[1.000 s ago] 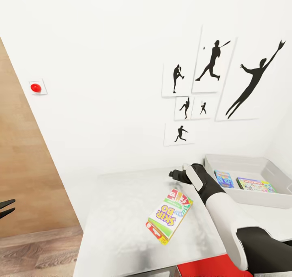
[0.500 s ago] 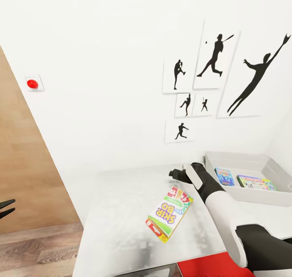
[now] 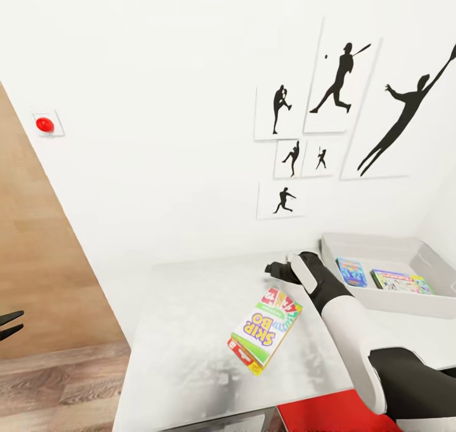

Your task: Put all the toys in the child's room - the three board games (two on the bed and one on the table), the two jigsaw puzzles on the table, and the tennis ball on the table - inside the toy box on the table in the child's room.

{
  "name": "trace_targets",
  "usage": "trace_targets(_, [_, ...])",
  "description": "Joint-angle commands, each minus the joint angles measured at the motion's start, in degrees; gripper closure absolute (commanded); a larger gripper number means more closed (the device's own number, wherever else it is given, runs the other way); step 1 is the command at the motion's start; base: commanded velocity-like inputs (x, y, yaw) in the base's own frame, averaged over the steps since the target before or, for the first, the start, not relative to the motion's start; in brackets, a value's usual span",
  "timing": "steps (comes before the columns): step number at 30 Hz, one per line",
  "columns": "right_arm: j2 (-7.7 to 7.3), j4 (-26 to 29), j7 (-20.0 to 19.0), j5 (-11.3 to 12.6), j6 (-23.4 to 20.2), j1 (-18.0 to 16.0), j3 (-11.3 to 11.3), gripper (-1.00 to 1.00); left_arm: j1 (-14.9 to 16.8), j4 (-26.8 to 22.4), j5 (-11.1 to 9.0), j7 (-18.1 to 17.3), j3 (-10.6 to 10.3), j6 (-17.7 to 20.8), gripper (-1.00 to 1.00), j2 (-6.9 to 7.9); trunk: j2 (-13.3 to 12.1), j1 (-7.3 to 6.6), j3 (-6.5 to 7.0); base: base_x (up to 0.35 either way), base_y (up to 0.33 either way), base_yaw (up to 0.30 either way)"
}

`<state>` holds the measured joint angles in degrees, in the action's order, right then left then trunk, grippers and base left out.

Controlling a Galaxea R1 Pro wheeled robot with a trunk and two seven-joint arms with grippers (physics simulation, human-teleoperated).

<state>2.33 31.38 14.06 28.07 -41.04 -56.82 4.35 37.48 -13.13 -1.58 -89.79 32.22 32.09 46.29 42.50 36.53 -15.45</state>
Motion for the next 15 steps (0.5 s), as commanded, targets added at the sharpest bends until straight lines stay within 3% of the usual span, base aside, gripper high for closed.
trace_targets(1, [-0.16,0.1,0.5,0.6,-0.1,-0.2,0.3,-1.0,0.0,0.0,-0.2,-0.2,-0.2,0.6,-1.0,0.03,0.1,0.01,-0.18,0.0,0.0,0.0])
trace_targets(15, [-1.06,0.0,0.5,0.7,-0.2,-0.9,0.3,-1.0,0.0,0.0,-0.1,-0.2,-0.2,0.6,-1.0,0.03,0.1,0.01,-1.5,0.0,0.0,0.0])
